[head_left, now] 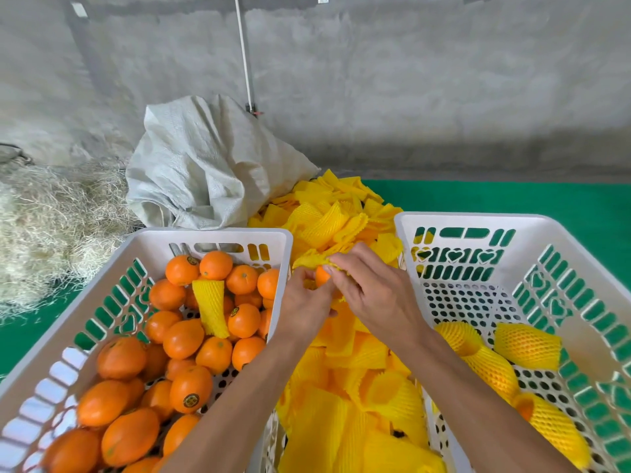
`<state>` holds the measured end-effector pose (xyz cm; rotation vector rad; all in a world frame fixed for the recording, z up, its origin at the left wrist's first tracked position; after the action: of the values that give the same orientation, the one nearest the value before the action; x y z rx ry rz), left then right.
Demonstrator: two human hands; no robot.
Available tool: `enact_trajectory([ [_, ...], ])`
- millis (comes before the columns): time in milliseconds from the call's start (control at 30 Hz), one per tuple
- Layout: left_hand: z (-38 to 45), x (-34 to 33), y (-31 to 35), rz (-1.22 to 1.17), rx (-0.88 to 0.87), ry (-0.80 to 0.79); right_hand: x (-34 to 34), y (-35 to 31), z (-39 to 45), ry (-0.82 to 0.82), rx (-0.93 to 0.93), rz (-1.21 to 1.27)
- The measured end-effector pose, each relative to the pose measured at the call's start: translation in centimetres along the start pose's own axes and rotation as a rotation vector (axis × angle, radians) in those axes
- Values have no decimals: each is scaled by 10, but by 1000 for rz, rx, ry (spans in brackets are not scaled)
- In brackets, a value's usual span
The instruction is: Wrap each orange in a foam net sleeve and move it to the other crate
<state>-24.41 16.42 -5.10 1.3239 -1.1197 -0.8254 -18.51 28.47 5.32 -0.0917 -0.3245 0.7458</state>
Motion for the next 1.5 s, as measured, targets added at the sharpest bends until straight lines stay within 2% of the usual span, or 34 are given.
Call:
enact_trajectory([
  [67, 0, 2, 4, -51, -46, 5, -1, -1, 0, -17, -30, 51],
  [133, 2, 3, 9, -141, -76, -12, -1, 8, -1, -21, -185, 122],
  [200, 1, 4, 17, -205, -125, -27, 0, 28, -5, -26, -367, 79],
  [300, -5, 12, 30, -145, -273, 27, -7, 54, -21, -136, -592, -54],
  [367, -4, 16, 28, -77, -318, 75, -14, 64, -34, -193, -721, -46],
  [500, -11, 16, 36, -95, -385, 84, -27, 70, -50, -213, -951, 167],
  [633, -14, 15, 44, -123, -441, 68, -28, 68, -50, -133, -991, 292],
  [767, -15, 17, 46, -111, -465, 97, -33, 79, -61, -63, -1253, 483],
  [867, -17, 17, 47, -115, -495, 104, -41, 79, -65, -104, -1377, 634],
  [933, -18, 12, 47, -137, -514, 56, -44, 73, -63, -161, -1361, 663],
  [1033, -25, 4, 51, -145, -578, -30, -28, 78, -50, -41, -1247, 539],
  [1133, -34, -1, 54, 58, -775, -38, 1, 92, -32, 111, -1127, 356],
  [1200, -36, -4, 52, 130, -849, -45, 26, 107, -22, 182, -1035, 156],
  [1267, -32, -3, 47, 159, -833, -42, 50, 121, -15, 219, -922, -94],
  [1333, -27, -6, 39, 205, -777, -61, 66, 136, -17, 170, -864, -336],
  [1400, -24, -8, 32, 268, -729, -84, 71, 152, -28, 47, -887, -528],
  [1500, -23, -11, 29, 326, -702, -118, 66, 177, -63, -299, -1023, -710],
])
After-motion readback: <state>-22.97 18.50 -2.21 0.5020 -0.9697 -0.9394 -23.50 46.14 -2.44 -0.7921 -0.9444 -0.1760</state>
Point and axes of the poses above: each hand's wrist, its own z-axis towards the middle knuckle, its own x-axis out of the back of the hand, y = z × x, the point moved 9 cm from there along z, towards the middle knuckle, and after that the axes turned 14 degrees about y, right-handed, at the moved point
